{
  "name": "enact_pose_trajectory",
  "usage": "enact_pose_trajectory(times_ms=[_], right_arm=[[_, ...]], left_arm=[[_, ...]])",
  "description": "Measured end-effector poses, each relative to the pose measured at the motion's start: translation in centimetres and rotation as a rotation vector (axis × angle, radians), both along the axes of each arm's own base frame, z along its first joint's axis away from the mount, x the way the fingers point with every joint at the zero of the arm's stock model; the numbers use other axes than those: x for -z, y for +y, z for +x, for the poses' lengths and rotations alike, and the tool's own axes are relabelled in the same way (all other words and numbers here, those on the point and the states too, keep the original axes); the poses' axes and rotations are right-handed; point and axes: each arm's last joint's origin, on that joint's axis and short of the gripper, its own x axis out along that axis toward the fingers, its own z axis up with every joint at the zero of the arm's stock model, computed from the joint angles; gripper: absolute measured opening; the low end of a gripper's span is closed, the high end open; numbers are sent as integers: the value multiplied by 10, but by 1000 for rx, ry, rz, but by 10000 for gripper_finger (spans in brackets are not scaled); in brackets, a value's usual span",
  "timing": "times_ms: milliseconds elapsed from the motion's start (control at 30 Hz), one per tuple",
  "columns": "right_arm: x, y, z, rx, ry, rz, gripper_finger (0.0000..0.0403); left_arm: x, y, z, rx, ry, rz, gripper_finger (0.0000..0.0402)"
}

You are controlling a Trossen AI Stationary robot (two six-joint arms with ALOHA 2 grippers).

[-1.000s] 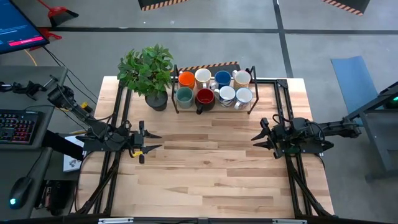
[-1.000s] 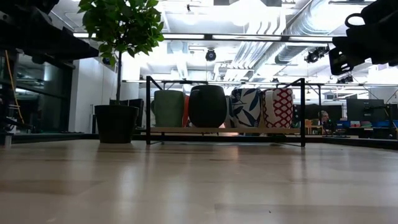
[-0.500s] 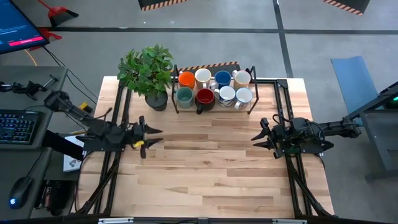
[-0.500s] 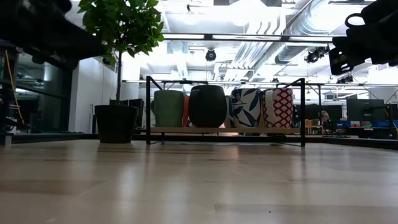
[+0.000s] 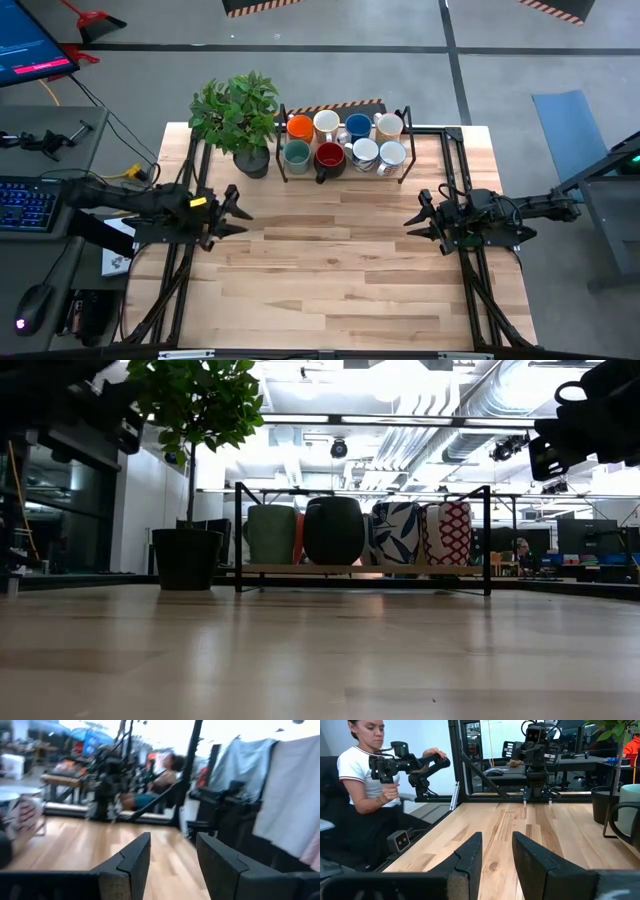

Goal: Place coffee mugs
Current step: Return to Home Position

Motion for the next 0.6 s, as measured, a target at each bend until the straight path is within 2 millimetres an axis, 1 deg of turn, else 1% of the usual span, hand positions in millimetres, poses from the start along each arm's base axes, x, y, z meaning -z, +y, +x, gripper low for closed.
enact_pose_trajectory(times_ms=[100,200,433,600], right_arm=[[0,0,0,0,0,0,97],[0,0,0,0,0,0,97],[0,0,0,0,0,0,97],[0,0,0,0,0,0,97]], left_arm=[[2,0,-7,41,-72,1,150],[1,1,-11,44,-123,8,150],[9,8,-13,23,-103,49,150],[13,8,-15,16,-84,92,150]])
